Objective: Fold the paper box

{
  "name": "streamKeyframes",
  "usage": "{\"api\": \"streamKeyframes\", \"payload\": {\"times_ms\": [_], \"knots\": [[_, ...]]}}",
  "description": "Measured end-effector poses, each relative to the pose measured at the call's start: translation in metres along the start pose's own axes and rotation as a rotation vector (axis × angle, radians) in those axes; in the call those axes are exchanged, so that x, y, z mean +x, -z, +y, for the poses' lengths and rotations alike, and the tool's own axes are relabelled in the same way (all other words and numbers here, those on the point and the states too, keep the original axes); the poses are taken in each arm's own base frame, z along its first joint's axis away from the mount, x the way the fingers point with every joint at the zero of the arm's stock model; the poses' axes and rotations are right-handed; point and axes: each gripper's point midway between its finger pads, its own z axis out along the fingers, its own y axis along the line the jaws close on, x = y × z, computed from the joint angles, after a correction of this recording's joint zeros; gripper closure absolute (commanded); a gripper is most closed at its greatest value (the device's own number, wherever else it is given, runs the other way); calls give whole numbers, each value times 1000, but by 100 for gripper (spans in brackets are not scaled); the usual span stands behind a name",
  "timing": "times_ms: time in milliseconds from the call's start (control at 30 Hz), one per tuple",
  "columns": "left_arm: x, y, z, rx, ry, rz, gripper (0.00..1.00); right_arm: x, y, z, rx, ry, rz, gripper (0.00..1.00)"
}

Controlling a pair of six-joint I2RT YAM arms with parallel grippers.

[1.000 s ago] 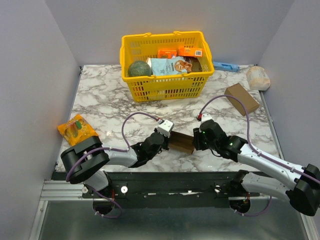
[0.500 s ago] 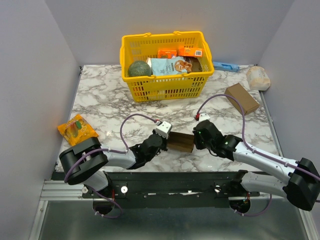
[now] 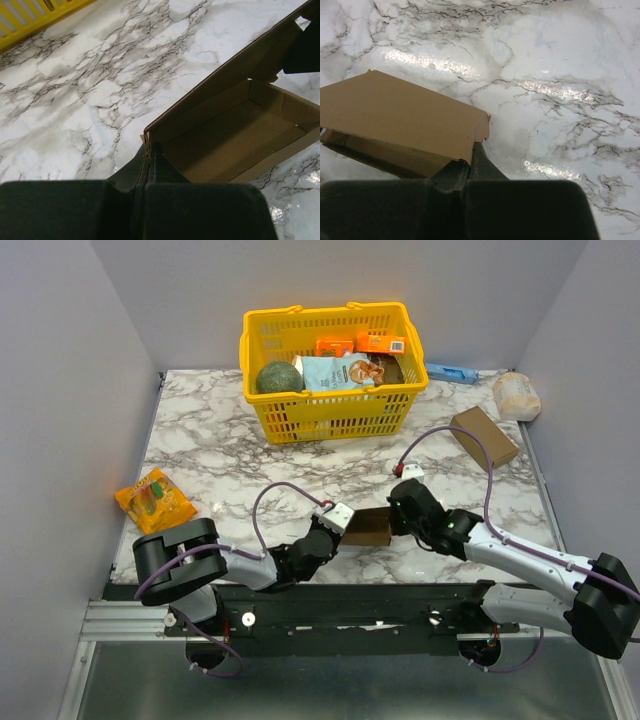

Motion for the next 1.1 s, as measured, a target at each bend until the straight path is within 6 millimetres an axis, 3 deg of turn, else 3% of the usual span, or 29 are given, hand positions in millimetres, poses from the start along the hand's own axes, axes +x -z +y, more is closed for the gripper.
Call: {"api": "streamKeyframes", "payload": {"times_ms": [533,1100], "knots": [[2,9,-7,-148,-97,-44,100,-6,7,8,-32,-115,-19,99],[5,13,1,-201,-129,-40,100,8,0,17,-64,-197,-31,99]]}}
